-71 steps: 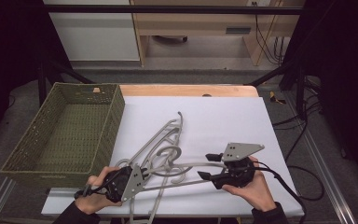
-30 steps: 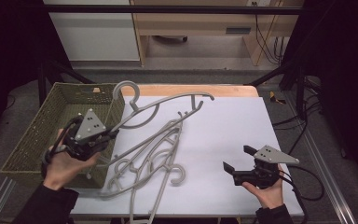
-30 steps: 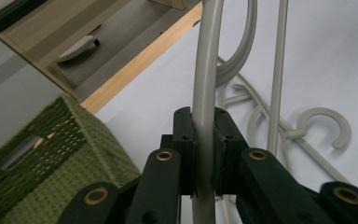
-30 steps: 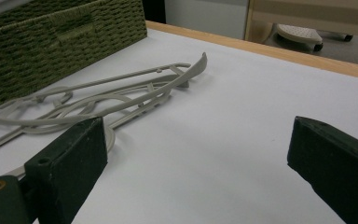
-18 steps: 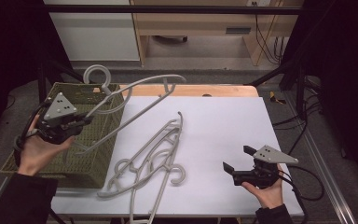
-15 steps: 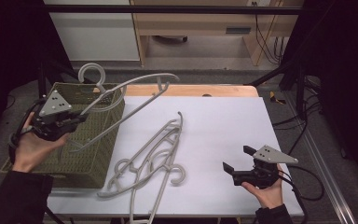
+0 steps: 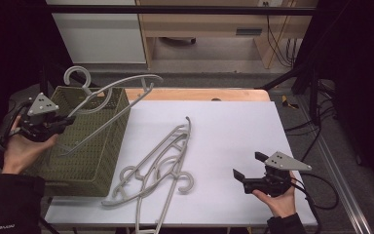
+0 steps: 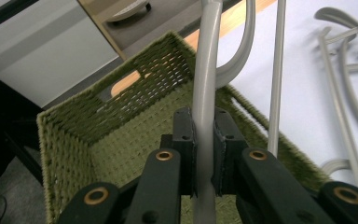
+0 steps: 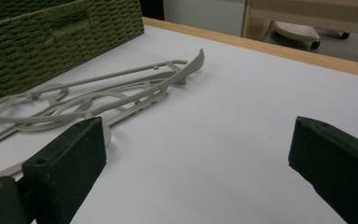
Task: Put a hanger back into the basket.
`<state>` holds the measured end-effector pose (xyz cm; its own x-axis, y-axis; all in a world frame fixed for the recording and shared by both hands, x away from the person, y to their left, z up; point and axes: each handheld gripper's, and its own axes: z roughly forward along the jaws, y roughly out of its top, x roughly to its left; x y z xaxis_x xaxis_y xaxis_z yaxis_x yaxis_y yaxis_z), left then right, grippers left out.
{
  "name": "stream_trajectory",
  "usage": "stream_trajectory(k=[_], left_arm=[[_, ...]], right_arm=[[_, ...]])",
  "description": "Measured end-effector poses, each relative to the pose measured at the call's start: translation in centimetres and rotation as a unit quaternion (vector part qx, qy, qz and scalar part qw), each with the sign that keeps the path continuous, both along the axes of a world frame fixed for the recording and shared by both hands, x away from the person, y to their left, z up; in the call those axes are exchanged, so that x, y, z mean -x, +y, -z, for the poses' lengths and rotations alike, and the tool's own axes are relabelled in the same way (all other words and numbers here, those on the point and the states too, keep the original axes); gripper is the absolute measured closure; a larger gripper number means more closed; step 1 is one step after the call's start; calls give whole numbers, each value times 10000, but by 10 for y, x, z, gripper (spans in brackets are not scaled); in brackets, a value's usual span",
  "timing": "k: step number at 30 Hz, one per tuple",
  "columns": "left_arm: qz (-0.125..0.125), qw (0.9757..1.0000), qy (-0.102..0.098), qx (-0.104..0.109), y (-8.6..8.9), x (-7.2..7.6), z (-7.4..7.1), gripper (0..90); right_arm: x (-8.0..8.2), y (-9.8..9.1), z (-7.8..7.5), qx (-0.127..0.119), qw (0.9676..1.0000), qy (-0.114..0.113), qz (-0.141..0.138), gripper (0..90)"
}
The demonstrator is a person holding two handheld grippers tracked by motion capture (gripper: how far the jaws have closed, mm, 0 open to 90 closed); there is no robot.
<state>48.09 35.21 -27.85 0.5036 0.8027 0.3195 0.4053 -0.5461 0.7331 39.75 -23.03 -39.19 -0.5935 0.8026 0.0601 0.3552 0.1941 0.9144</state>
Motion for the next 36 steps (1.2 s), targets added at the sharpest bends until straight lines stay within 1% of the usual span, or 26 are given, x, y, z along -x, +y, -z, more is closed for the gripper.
stream_trajectory(k=[1, 5, 6, 8, 9, 11, 12, 13, 17, 23, 30, 36], left_arm=[[-90, 10000, 30, 6, 3, 0, 1, 816], [-210, 9998, 46, 5, 14, -3, 6, 816], [-279, 9996, 47, 12, 19, -3, 8, 816], [-319, 9995, 41, 1, 22, -4, 9, 816], [-389, 9992, 32, -37, 27, -4, 11, 816], [-410, 9991, 24, -44, 30, -5, 12, 815], [-453, 9990, 45, -39, 37, -5, 15, 815], [-453, 9990, 45, -39, 37, -5, 15, 816], [-586, 9982, 103, -64, 52, -6, 22, 815], [-686, 9973, 175, -186, 59, -6, 29, 815], [-779, 9967, 169, -166, 70, -5, 33, 815], [-899, 9958, 131, -144, 80, -1, 35, 815]], right_arm=[[0, 0, 0, 1, 10000, 4, 0, 41], [0, -1, 0, -4, 10000, -31, -3, 41], [0, -1, 0, -9, 10000, -28, 0, 41], [0, -1, 0, -10, 10000, -25, 4, 41], [0, -1, 0, 10, 10000, -11, 4, 41], [0, 0, 0, 9, 10000, -4, 21, 41], [0, 0, 0, 17, 10000, -5, 21, 40], [0, 0, 0, 17, 10000, -5, 21, 40], [-1, 1, 1, 26, 10000, 6, 18, 41], [-1, 1, 1, 36, 10000, 30, 21, 41], [-2, 1, 2, 79, 10000, 25, -24, 40], [-1, 1, 2, 68, 10000, 36, 4, 40]])
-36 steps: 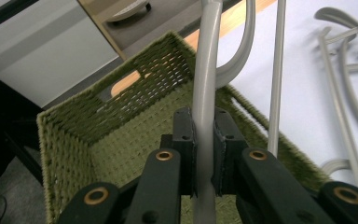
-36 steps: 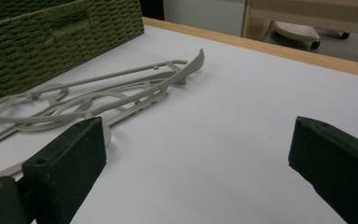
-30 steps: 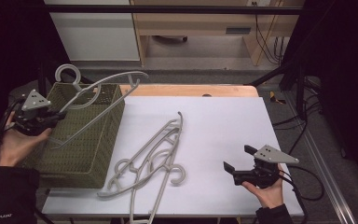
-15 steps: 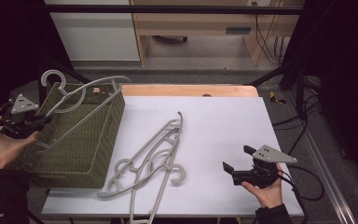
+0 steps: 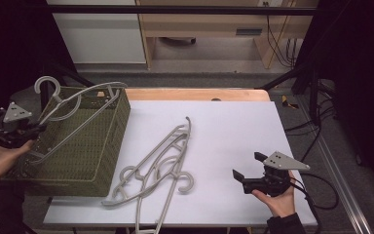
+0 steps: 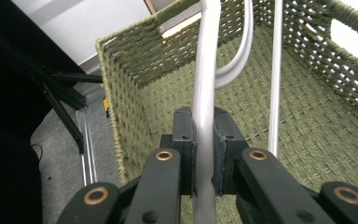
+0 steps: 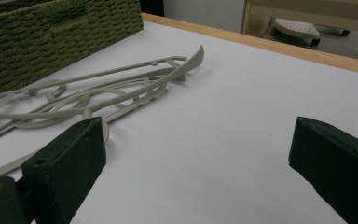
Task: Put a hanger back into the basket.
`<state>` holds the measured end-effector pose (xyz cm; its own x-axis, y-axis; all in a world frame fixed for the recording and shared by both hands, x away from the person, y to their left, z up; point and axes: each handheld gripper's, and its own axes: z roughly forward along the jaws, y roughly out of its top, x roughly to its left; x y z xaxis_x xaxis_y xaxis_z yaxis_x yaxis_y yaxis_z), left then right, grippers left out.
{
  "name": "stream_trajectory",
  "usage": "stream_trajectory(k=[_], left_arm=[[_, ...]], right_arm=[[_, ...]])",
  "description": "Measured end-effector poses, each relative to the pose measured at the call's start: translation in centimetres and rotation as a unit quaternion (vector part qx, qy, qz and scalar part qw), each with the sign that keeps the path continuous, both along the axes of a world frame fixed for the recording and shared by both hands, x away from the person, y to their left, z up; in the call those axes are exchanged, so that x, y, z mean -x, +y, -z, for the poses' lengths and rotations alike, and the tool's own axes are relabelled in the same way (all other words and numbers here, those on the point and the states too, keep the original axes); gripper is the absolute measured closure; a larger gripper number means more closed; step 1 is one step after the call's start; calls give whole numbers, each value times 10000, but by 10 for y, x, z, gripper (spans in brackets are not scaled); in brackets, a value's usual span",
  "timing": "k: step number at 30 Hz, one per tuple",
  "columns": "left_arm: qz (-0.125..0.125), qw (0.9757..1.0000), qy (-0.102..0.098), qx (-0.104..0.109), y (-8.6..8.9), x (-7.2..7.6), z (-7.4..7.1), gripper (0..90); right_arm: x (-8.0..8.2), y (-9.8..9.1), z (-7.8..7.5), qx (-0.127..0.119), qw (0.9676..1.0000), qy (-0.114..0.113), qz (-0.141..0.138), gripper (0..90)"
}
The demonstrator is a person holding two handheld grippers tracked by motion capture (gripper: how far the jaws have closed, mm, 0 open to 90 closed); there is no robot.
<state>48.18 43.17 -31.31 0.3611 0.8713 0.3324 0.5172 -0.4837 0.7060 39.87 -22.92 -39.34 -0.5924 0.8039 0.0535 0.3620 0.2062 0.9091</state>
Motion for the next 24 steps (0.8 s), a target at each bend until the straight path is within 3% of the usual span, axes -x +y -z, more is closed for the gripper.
stream_trajectory(k=[12, 13, 18, 24], left_arm=[[-188, 9993, 205, -257, 10, 2, 13, 815], [-213, 9989, 249, -345, 9, 0, 17, 815], [-166, 9987, 352, -316, 2, -4, 27, 815], [-206, 9970, 655, -358, -8, -15, 47, 814]], right_arm=[[0, 1, 1, 30, 10000, 46, -17, 40], [-1, 1, 1, 53, 10000, 43, -15, 39], [-1, 1, 1, 53, 10000, 44, -15, 40], [-1, 1, 1, 63, 10000, 41, -47, 41]])
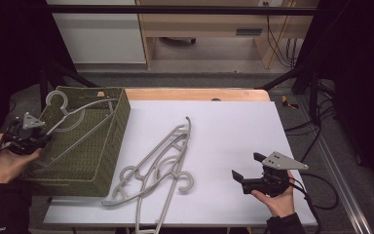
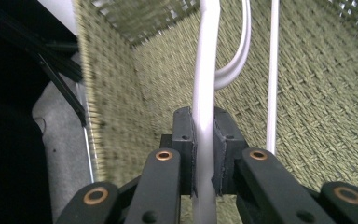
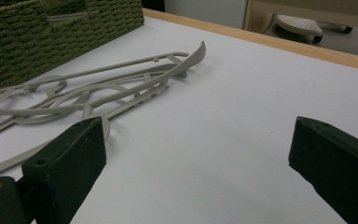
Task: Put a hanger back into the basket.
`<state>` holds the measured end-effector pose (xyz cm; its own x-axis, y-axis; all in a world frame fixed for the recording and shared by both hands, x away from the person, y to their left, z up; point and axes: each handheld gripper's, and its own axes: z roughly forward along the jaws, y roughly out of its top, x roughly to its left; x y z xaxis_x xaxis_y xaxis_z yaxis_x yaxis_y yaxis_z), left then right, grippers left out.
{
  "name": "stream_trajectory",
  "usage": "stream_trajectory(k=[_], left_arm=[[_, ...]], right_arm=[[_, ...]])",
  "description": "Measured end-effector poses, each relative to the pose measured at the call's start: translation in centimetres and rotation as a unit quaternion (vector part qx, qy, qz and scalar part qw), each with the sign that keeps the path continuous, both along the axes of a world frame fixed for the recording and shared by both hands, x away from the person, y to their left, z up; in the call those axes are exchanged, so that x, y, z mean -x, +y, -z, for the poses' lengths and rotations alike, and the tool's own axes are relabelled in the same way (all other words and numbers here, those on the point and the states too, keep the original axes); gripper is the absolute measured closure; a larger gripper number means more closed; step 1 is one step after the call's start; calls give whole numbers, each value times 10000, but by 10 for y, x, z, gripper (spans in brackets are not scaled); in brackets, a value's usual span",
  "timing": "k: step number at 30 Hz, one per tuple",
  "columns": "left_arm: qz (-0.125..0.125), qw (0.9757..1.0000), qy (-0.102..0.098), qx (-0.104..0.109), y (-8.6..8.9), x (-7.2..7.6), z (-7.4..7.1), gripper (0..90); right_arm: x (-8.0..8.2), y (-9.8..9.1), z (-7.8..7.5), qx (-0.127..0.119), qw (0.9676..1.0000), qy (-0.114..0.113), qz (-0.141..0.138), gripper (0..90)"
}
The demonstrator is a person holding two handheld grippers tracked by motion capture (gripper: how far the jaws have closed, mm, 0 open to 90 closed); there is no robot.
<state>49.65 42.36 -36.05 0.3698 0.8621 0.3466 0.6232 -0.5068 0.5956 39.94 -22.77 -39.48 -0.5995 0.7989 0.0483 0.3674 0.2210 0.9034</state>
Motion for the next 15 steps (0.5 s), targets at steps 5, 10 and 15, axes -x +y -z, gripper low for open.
stream_trajectory(k=[5, 10, 15], left_arm=[[-138, 9996, 226, 37, -2, -7, 12, 813], [-296, 9987, 419, -31, 0, -10, 17, 810], [-489, 9958, 759, -167, 1, -15, 25, 797]], right_arm=[[0, 0, 0, -4, 10000, -3, 13, 42], [0, 0, 0, 16, 10000, 5, -18, 42], [0, 0, 0, 17, 10000, 7, -19, 43]])
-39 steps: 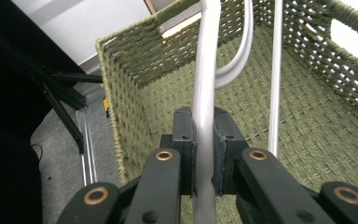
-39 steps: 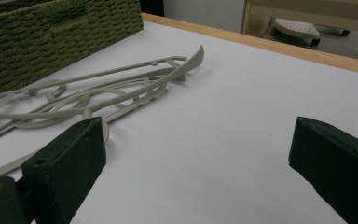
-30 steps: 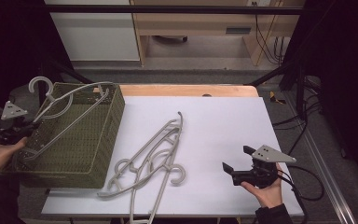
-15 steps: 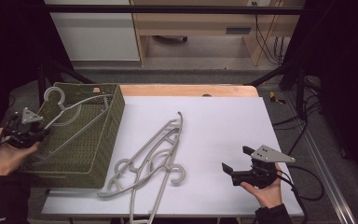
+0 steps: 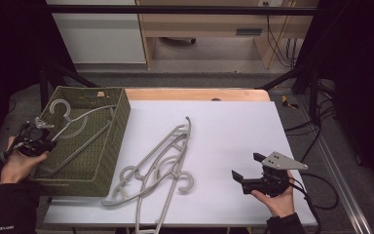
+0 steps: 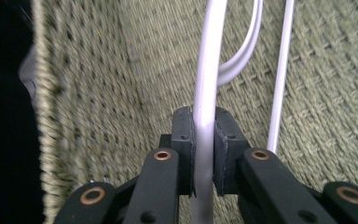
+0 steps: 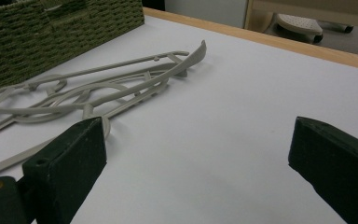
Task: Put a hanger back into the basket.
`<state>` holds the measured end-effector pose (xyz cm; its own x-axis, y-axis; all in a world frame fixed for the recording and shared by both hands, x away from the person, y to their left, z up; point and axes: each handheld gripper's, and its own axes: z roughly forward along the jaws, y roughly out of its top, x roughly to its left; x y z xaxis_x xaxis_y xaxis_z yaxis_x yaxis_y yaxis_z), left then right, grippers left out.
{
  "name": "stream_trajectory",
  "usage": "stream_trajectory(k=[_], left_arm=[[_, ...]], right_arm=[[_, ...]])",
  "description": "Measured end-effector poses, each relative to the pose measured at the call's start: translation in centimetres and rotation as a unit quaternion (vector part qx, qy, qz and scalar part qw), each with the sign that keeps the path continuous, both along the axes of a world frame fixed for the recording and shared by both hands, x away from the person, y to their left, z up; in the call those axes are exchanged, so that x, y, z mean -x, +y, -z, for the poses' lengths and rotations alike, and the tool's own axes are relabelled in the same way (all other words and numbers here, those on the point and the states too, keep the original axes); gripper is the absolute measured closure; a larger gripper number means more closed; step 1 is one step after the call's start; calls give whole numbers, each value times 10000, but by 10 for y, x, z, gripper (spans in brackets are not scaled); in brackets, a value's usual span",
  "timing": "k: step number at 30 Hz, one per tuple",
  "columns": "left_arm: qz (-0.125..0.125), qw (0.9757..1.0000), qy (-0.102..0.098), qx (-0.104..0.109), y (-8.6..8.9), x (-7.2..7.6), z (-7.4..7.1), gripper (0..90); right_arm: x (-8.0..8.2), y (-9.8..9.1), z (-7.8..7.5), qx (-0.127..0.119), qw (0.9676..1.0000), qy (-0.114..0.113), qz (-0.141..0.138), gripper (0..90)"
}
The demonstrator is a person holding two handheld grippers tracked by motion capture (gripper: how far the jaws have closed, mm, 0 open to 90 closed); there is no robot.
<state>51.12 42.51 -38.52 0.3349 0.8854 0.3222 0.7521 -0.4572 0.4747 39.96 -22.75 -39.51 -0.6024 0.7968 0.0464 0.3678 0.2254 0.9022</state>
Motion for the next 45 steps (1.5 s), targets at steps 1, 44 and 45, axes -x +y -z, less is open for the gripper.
stream_trajectory(k=[1, 44, 45], left_arm=[[-16, 9999, 84, -90, 0, -1, 0, 790], [1615, 9379, -1893, 2419, -112, 80, -41, 224], [1669, 9349, -1892, 2499, -116, 82, -40, 208]], right_arm=[[0, 0, 0, -1, 10000, 10, -3, 42], [3, -6, -5, -137, 9997, -142, 118, 40], [3, -6, -5, -138, 9997, -147, 116, 40]])
